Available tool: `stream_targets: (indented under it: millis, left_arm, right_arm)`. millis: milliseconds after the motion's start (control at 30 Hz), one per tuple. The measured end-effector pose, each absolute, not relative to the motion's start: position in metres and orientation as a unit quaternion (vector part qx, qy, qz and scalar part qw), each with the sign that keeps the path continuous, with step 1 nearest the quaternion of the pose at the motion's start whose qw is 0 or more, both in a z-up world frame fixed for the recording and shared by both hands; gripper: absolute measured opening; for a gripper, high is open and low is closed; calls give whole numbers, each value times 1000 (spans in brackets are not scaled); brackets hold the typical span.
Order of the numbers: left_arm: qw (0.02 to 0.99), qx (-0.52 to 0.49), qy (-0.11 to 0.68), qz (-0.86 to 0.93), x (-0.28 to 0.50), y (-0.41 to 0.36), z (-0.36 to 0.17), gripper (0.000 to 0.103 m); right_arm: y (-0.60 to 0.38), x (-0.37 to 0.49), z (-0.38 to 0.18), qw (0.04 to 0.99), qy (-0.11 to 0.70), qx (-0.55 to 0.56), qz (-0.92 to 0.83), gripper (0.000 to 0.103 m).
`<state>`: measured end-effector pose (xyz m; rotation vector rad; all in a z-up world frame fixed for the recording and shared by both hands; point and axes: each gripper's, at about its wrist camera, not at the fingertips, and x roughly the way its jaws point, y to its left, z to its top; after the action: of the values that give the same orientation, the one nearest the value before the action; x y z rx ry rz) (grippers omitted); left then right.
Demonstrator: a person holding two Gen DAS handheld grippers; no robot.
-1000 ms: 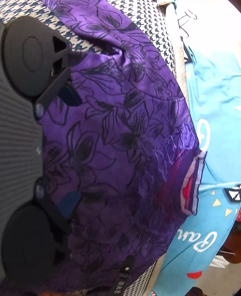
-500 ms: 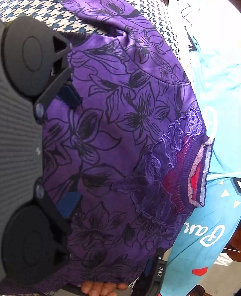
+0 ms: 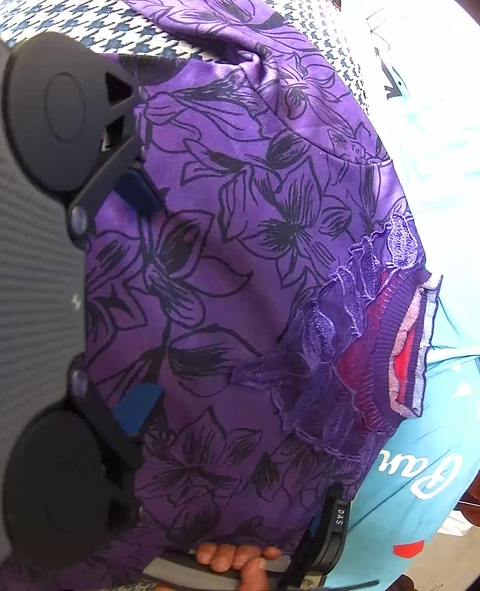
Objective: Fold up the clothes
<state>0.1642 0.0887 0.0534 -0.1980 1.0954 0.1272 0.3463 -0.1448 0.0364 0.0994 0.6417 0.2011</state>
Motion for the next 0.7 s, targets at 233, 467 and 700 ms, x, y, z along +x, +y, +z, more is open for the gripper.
stream_targets:
  millis: [233, 467, 700]
  left_arm:
    - [846, -79, 524, 63, 164, 85, 49, 103]
    - [845, -76, 525, 63, 166, 86, 49, 103]
    - [843, -70, 529, 66, 168, 89, 48, 103]
  right_arm:
    - [-137, 351, 32, 949, 306, 31, 70, 10]
    - [-137, 351, 33, 959, 279, 48, 9, 8]
    - [-134, 356, 27, 960, 275, 43, -26, 10]
